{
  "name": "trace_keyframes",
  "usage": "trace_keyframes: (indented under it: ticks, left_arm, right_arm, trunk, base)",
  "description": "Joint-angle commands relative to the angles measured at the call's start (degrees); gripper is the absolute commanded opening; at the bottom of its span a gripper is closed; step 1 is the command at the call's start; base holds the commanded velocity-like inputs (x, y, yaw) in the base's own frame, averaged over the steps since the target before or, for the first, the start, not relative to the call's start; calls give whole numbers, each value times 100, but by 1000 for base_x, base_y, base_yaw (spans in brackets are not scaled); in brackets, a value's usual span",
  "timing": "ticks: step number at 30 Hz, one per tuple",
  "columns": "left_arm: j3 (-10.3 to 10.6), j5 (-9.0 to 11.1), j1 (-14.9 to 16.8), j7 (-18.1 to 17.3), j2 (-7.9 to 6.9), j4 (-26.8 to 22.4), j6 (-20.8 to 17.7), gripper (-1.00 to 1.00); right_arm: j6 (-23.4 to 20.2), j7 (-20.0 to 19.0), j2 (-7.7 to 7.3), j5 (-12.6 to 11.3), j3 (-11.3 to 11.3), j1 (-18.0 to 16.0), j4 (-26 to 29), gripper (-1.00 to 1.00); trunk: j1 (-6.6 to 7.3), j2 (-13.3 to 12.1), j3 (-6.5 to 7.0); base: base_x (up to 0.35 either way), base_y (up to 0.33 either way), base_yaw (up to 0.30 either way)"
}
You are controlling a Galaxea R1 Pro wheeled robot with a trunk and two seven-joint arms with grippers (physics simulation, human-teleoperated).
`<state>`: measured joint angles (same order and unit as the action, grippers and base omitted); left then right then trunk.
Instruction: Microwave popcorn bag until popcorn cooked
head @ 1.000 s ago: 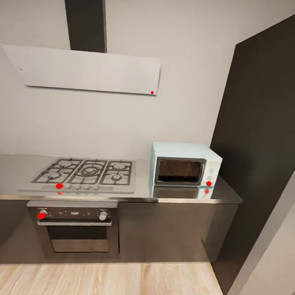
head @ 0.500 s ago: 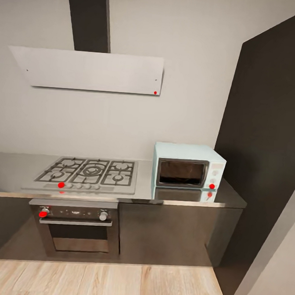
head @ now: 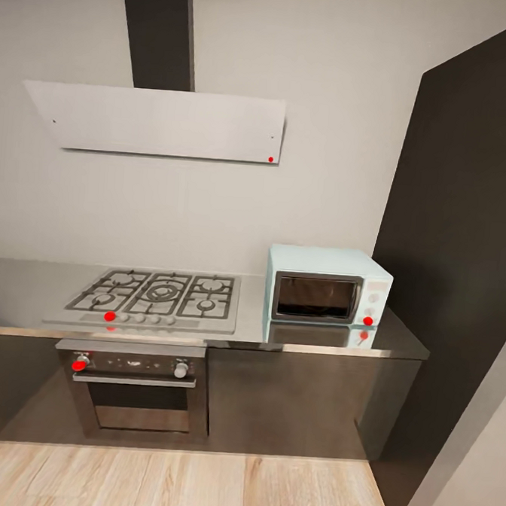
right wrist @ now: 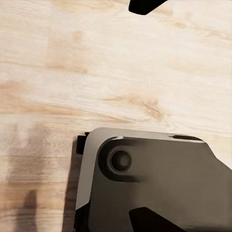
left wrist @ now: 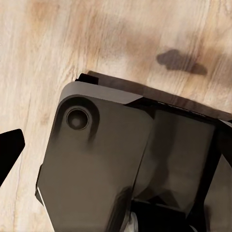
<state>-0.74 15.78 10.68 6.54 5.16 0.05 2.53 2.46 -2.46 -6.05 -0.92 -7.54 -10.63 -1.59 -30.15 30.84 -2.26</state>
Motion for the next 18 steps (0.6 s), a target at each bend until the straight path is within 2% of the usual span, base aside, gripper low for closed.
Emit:
trace_keyframes:
  ticks: [1, 8, 18]
  left_arm:
    - [-5, 21, 5, 14, 2, 4, 20, 100]
    - [-2, 17, 10, 14, 2, 4, 20, 100]
    - [-5, 21, 6, 14, 2, 4, 20, 100]
  right_arm:
    - [22, -18, -1, -8, -39, -9, -17, 100]
    - [27, -17, -8, -5, -66, -9, -16, 100]
    - [26, -23, -1, -34, -13, -9, -17, 100]
  trunk:
    - [-2, 10, -11]
    - [-2, 10, -11]
    - [-2, 10, -11]
  base:
    - [0, 0, 0]
    - [0, -24, 0]
    - [0, -262, 0]
